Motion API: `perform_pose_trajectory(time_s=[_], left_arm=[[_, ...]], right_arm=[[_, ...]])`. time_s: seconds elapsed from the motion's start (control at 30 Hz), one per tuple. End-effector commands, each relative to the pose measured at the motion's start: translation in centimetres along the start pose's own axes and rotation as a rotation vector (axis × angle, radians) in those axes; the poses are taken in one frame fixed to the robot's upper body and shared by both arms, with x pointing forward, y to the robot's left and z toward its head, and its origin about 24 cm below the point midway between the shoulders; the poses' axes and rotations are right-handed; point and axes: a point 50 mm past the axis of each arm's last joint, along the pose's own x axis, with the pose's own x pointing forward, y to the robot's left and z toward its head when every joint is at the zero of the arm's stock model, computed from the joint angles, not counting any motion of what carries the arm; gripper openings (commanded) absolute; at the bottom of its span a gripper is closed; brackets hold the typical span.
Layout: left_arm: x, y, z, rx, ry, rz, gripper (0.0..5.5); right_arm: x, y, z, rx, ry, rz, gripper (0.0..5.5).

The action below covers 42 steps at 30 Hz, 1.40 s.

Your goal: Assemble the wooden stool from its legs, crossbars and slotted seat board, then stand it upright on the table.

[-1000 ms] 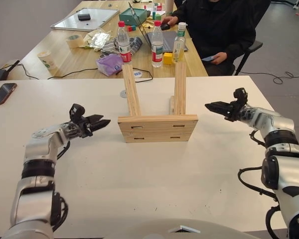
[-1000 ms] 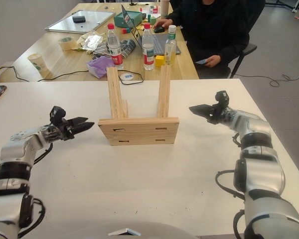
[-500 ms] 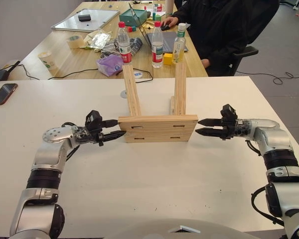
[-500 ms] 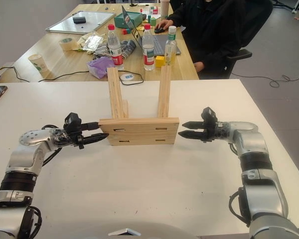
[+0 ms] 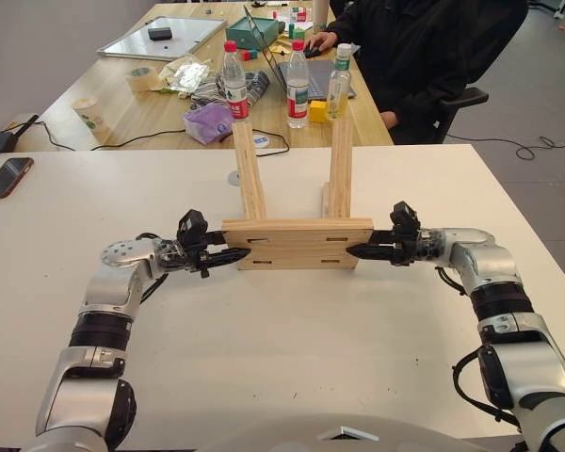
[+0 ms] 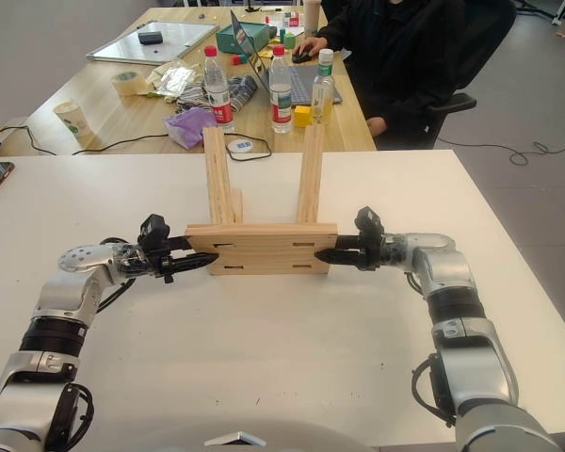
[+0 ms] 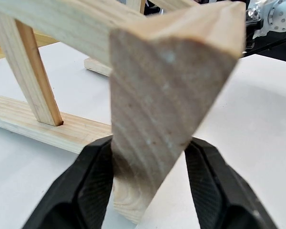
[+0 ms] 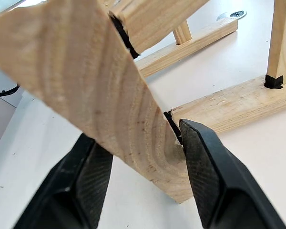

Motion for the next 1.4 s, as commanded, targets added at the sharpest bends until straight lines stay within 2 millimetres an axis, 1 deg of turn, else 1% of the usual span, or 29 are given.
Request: perform_pose_trajectory(time_s=[0.03, 0.1, 0.17, 0.2, 0.3, 0.37, 0.4, 0.47, 0.53, 0.57, 0.63, 0.67, 0.73, 0.77, 0.83, 0.87, 0.9, 0.97, 1.07, 1.13, 1.17, 1.23, 1.3, 1.33, 1.37, 1.4], left_arm=[[-0.4, -0.9, 0.8, -0.126, 0.031, -0.060, 2.17], [-1.3, -2.0, 2.5, -0.209, -0.001, -0.122, 2.16], [-2.7, -3.4, 4.6, -0.334, -0.005, -0.216, 2.12], [-3.3, -3.8, 5.8, -0.433, -0.004, -0.242, 2.06], [-4.3, -4.3, 8.0, -0.647, 0.043, -0.246, 1.96], [-4.8, -3.1, 9.7, -0.721, 0.012, -0.188, 1.92], [-4.8, -2.5, 10.5, -0.736, -0.013, -0.168, 1.89], [-4.9, -0.8, 12.7, -0.753, -0.085, -0.098, 1.85], [-4.7, 0.5, 14.4, -0.788, -0.141, -0.035, 1.78], [-4.5, 1.1, 14.9, -0.814, -0.163, -0.005, 1.76], [-4.0, 2.0, 15.5, -0.869, -0.189, 0.068, 1.76], [-3.7, 2.5, 15.4, -0.897, -0.195, 0.118, 1.74], [-2.8, 3.3, 14.4, -0.935, -0.201, 0.215, 1.74], [-2.2, 3.6, 13.6, -0.945, -0.195, 0.250, 1.74], [-1.3, 3.7, 12.1, -0.956, -0.191, 0.289, 1.74], [-1.1, 3.8, 11.5, -0.960, -0.191, 0.305, 1.74], [-1.0, 3.8, 11.1, -0.963, -0.193, 0.317, 2.10], [-1.0, 3.8, 10.6, -0.951, -0.211, 0.340, 2.49], [-1.2, 4.2, 10.2, -0.943, -0.267, 0.405, 2.99], [-1.9, 4.6, 10.1, -0.910, -0.313, 0.475, 3.15], [-2.8, 4.8, 10.2, -0.875, -0.355, 0.523, 3.15], [-6.2, 5.5, 10.5, -0.785, -0.516, 0.668, 3.15], [-8.7, 5.3, 10.2, -0.703, -0.635, 0.776, 3.15], [-9.3, 4.8, 9.9, -0.654, -0.661, 0.808, 3.15], [-9.4, 4.2, 9.5, -0.617, -0.687, 0.827, 3.15], [-9.3, 3.5, 9.1, -0.583, -0.699, 0.843, 3.15]], right_arm=[[0.1, 1.1, 2.0, 0.093, -0.027, 0.121, 2.16], [-0.3, 2.1, 3.1, 0.150, -0.013, 0.215, 2.14], [-1.1, 3.7, 5.5, 0.255, -0.044, 0.357, 2.13], [-1.8, 4.8, 7.0, 0.315, -0.062, 0.434, 2.12], [-3.1, 6.5, 10.7, 0.459, -0.126, 0.562, 2.09], [-3.6, 6.6, 12.6, 0.555, -0.199, 0.603, 2.04], [-3.7, 6.6, 13.2, 0.581, -0.227, 0.611, 2.00], [-4.0, 5.8, 15.4, 0.620, -0.330, 0.608, 1.91], [-3.8, 5.3, 17.2, 0.662, -0.400, 0.601, 1.69], [-3.5, 5.1, 17.6, 0.681, -0.415, 0.587, 1.58], [-2.6, 4.4, 17.7, 0.728, -0.425, 0.508, 1.47], [-2.0, 3.7, 17.3, 0.746, -0.430, 0.444, 1.46], [-1.2, 2.1, 15.9, 0.770, -0.442, 0.302, 1.38], [-1.0, 1.2, 14.6, 0.755, -0.441, 0.216, 1.38], [-0.9, -0.1, 12.6, 0.753, -0.443, 0.106, 1.38], [-0.8, -0.5, 11.9, 0.750, -0.448, 0.066, 1.38], [-0.7, -0.8, 11.6, 0.740, -0.451, 0.042, 1.71], [-0.6, -1.1, 11.3, 0.718, -0.469, 0.016, 2.12], [-0.8, -1.5, 11.5, 0.710, -0.530, -0.020, 2.66], [-1.2, -1.7, 11.8, 0.686, -0.553, -0.053, 3.03], [-1.8, -1.8, 11.9, 0.666, -0.569, -0.074, 3.18], [-3.9, -2.2, 11.8, 0.599, -0.623, -0.157, 3.56], [-5.6, -2.1, 11.0, 0.518, -0.658, -0.239, 3.85], [-6.0, -1.7, 10.5, 0.472, -0.665, -0.269, 4.00], [-5.9, -1.1, 9.9, 0.410, -0.658, -0.294, 4.18], [-5.5, -0.4, 9.6, 0.338, -0.656, -0.331, 4.18]])
